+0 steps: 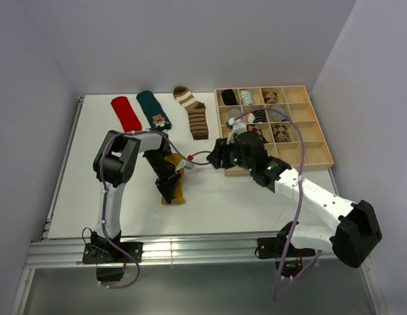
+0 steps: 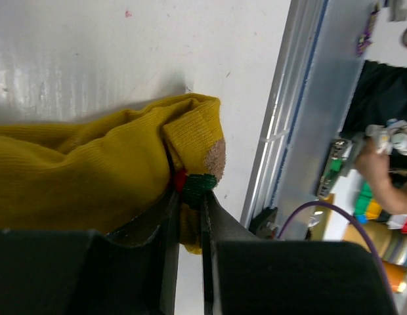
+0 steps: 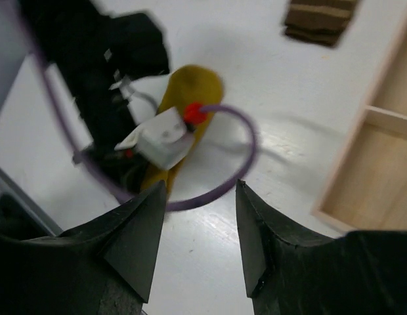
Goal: Roll the socks
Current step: Roll the sock at the center of the board.
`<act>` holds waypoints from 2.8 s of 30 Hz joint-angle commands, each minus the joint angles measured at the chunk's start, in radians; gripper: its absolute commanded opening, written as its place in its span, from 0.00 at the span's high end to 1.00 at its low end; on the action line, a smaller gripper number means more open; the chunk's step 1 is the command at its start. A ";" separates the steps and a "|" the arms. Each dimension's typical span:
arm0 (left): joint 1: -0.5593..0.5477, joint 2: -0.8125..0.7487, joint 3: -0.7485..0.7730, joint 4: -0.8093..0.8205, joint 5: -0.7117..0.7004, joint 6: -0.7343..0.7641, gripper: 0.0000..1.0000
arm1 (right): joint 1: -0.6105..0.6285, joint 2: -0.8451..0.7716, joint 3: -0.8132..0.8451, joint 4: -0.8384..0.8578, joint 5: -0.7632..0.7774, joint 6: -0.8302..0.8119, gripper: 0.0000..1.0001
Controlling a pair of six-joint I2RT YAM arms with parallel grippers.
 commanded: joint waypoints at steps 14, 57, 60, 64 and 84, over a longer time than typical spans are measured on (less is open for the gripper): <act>0.049 0.131 0.070 -0.015 0.004 0.078 0.97 | 0.515 0.406 0.035 0.279 0.045 -0.288 0.52; 0.071 -0.093 0.097 0.226 -0.005 -0.166 0.66 | 0.540 0.748 0.193 0.088 0.111 -0.299 0.98; 0.085 -0.148 0.074 0.357 -0.051 -0.279 0.66 | 0.529 0.745 0.187 0.089 0.086 -0.284 0.99; 0.146 -0.206 0.031 0.520 -0.106 -0.440 0.68 | 0.494 0.725 0.164 0.095 -0.012 -0.258 0.98; 0.214 -0.817 -0.500 1.063 -0.430 -0.334 0.58 | 0.120 1.035 0.575 -0.346 -0.728 -0.210 0.91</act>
